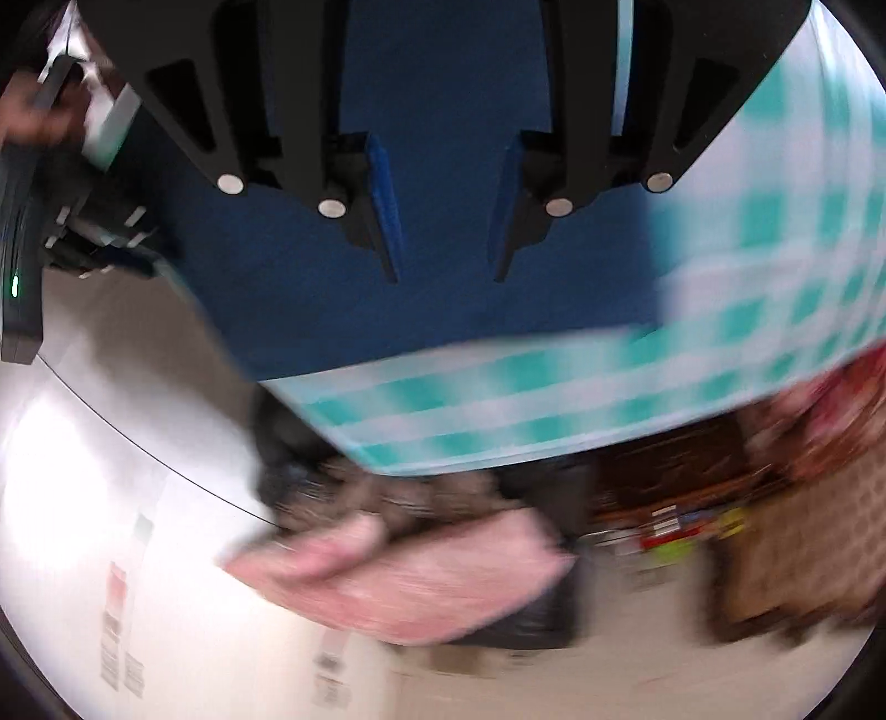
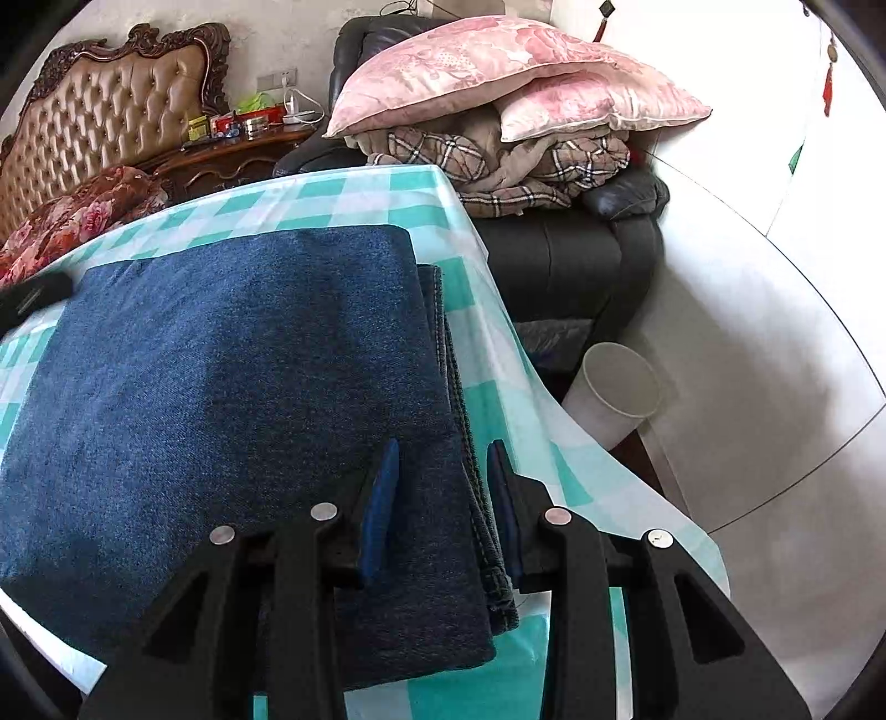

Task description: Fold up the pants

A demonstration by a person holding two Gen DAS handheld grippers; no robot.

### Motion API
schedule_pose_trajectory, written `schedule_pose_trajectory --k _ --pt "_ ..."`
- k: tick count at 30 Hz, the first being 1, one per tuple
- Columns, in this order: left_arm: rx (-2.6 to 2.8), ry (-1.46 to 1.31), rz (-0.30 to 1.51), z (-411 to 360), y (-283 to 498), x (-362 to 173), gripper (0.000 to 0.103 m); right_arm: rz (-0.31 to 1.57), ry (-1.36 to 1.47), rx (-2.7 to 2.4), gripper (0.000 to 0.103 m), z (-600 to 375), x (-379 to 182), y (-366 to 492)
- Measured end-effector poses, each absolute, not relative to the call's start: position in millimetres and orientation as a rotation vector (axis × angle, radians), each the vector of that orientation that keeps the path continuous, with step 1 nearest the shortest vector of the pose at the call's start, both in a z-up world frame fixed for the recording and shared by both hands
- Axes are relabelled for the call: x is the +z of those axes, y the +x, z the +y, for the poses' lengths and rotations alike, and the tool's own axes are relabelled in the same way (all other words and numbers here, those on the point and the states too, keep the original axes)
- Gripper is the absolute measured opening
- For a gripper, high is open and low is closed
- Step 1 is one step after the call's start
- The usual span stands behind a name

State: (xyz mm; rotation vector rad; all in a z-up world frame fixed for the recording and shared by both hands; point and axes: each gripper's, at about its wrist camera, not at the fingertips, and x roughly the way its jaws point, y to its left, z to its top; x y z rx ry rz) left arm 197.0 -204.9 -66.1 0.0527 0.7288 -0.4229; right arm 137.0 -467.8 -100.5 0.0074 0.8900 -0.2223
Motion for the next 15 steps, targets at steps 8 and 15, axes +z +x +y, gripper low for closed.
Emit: schedule_pose_trajectory --k 8,15 --pt "-0.39 -0.145 0.743 -85 225 -71 0.022 0.817 0.038 -0.177 0.043 -460 -39 163" --pt "-0.435 0.003 0.876 -135 331 -104 0.018 0.892 -0.105 -0.165 0.042 -431 -64 232"
